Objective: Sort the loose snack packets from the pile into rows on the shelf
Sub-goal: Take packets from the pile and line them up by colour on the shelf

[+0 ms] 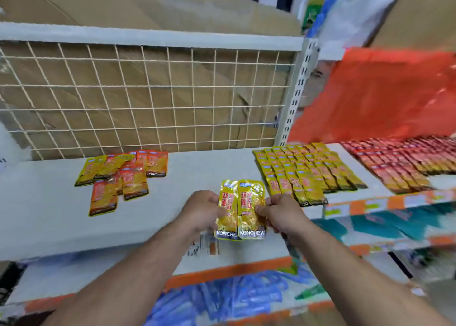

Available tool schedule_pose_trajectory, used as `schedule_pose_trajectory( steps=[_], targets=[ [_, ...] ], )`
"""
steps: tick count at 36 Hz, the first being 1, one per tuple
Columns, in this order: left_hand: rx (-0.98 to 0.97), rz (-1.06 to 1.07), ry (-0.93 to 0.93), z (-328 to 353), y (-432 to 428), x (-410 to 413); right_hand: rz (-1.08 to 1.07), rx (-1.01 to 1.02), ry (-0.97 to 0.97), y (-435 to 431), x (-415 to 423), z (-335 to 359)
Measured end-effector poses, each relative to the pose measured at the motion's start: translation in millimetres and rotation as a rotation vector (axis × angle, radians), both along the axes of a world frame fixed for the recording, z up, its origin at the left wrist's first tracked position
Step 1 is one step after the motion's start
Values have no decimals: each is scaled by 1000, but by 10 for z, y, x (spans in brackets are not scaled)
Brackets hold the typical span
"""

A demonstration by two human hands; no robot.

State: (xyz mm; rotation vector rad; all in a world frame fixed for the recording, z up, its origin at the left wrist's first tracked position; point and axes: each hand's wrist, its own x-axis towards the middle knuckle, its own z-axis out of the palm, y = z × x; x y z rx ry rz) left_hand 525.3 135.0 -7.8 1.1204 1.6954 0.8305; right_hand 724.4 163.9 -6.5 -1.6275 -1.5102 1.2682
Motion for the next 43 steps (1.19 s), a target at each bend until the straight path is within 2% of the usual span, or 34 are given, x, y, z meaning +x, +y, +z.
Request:
schedule_pose_trajectory(
  steps=[7,14,21,29,35,43],
  targets=[
    [-30,-6,-113,-95,-138,909,-37,6,24,-322,954,-9],
    [-47,1,-114,-148,-33,1478,-57,-10,91,-367,1569,-86],
    [14,-12,-95,-119,429,1834,-117,-50,100,-57,1965,-153],
    [50,4,-84,-83,1162,2110,-139,-5,44,674,2243,-53],
    [87,19,1,-98,1522,2213,-161,-9,56,1180,2341,-67],
    [121,22,196,-143,1627,2427,-73,-36,105,1555,2467,-216]
  ],
)
